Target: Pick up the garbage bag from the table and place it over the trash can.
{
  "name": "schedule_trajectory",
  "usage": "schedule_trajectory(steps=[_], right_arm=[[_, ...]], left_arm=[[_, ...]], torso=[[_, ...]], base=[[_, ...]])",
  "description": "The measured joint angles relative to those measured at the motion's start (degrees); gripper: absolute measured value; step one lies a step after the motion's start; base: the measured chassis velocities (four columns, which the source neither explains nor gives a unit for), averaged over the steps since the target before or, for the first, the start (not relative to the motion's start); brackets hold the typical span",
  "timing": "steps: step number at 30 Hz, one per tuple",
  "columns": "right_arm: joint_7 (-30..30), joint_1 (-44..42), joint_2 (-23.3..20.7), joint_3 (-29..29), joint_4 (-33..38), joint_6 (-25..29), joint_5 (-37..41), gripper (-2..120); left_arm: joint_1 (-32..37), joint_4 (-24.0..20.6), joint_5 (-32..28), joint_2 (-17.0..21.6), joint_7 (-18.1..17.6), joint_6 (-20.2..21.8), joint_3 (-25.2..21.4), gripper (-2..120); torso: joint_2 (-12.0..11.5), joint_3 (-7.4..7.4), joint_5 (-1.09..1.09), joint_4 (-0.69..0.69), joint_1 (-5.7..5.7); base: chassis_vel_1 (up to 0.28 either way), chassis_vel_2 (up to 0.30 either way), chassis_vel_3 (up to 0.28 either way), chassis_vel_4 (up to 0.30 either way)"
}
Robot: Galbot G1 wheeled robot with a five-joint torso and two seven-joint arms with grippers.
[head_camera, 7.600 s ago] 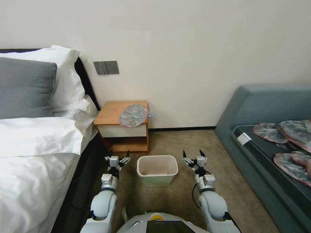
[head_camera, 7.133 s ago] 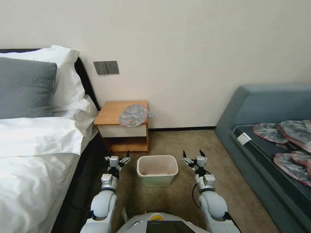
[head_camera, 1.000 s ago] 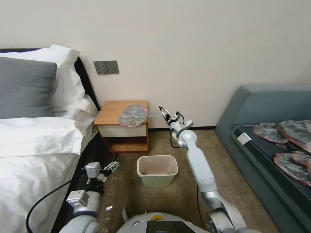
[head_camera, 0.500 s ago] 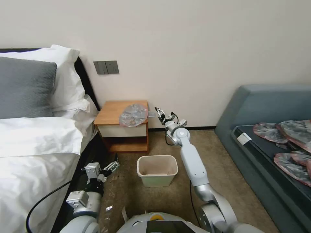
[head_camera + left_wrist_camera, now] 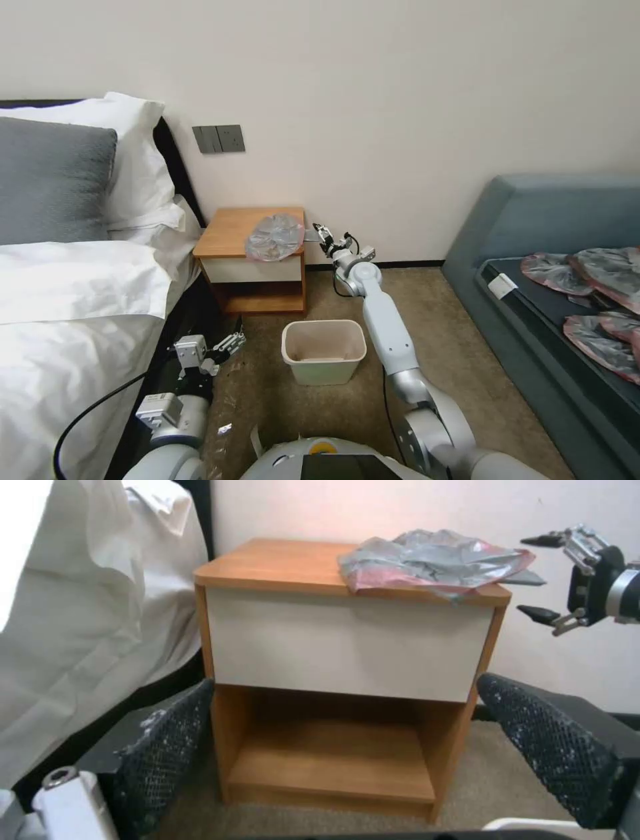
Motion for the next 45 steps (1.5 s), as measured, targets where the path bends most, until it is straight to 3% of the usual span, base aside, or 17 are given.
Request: schedule_trajectory(steps=[24,35,45], right_arm=[[-0.96,-0.11,0.71,-0.30,-0.42,0.10,-0.61,2],[0.79,-2.39,0.50,-1.59,4.18,0.25,0.53,0],[4.08,-8.13,-1.08,-3.86,13.18,1.32,1.60,0]], left_arm=[[-0.01,0.00,-0.01,-0.07,0.05,-0.28,0.00,100],[-0.01,0.00,-0.02,-0.11,0.06,-0.35,0.00,100],[-0.02,0.00,-0.02,-0.15,0.09,-0.46,0.00,100]], torso=[[0.00,0.00,0.01,0.00,0.00],[0.01,0.00,0.01,0.00,0.00],[0.01,0.00,0.01,0.01,0.00]], base=[[0.000,0.000,0.000,0.000],[0.000,0.000,0.000,0.000],[0.000,0.000,0.000,0.000]])
